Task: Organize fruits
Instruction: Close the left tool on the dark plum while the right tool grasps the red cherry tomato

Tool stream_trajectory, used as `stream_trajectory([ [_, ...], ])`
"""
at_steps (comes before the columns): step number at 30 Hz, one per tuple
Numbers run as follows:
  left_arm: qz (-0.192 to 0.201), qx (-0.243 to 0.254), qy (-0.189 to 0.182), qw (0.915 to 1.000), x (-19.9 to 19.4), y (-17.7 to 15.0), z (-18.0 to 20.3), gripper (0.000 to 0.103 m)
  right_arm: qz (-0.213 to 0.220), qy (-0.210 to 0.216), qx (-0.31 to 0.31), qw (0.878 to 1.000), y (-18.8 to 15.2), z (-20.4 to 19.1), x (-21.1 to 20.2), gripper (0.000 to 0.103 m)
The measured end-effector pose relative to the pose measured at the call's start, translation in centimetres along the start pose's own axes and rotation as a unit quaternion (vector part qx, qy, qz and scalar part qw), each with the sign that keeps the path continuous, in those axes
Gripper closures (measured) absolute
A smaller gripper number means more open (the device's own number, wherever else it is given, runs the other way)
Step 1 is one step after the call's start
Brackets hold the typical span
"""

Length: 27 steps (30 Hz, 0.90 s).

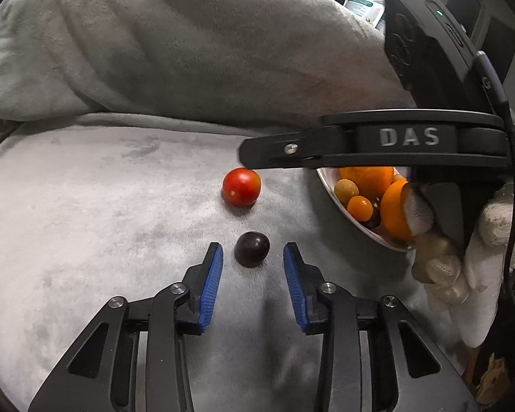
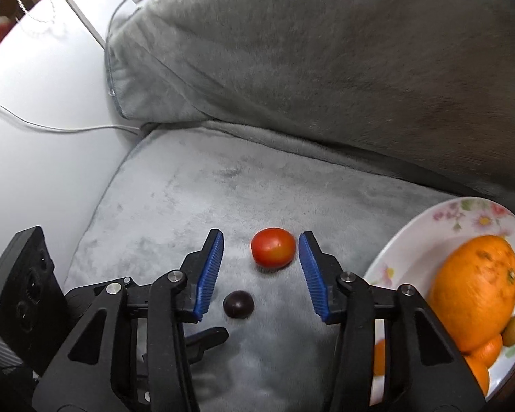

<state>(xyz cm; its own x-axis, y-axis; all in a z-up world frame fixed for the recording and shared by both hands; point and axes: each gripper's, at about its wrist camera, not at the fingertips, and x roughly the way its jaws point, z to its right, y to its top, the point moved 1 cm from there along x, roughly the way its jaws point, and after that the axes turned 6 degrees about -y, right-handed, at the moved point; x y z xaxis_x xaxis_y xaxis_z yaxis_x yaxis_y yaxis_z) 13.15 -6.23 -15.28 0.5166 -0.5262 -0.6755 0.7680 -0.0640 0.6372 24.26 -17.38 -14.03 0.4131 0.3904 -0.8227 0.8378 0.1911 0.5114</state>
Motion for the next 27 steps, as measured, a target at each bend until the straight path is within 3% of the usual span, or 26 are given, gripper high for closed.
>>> stream_trajectory([
  [19,-0.018,0.003,0.006,0.9998,2.4,1.1,0.3,0.069,-0.031,-0.023,0.000,0.999,0.7,-0.4,2.6,0.063],
  [27,-0.024,0.008,0.020,0.9995,3.4,1.5,0.6,0.079,-0.041,-0.038,0.005,0.998,0.4,-0.3,3.5,0.068],
])
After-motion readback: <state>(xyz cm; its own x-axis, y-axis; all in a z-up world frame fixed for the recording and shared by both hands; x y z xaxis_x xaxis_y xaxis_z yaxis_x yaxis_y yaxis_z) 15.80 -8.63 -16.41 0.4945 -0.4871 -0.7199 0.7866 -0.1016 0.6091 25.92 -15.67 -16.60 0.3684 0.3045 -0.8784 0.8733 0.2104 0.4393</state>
